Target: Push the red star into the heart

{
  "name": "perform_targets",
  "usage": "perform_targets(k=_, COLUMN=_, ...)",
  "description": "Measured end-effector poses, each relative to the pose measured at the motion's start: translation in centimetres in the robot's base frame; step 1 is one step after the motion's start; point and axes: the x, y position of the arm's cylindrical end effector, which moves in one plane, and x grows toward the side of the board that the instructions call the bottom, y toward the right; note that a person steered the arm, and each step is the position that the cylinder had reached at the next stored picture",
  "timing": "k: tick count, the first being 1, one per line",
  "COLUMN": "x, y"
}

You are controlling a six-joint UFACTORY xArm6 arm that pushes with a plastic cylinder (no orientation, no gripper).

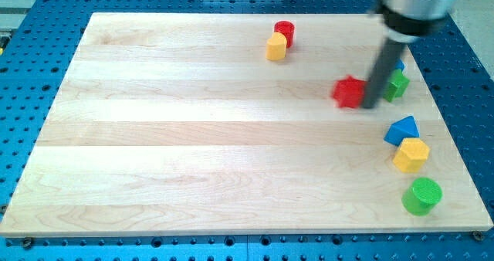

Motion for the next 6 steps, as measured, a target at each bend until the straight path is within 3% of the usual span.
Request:
perform_targets(k=1, x=-1.9, y=-10.3)
perform_targets(k=2, x=3.4, y=-12.9)
perform_targets(k=3, x=4.0, y=-17.9)
perform_targets(k=6, x=-6.0, y=-14.7)
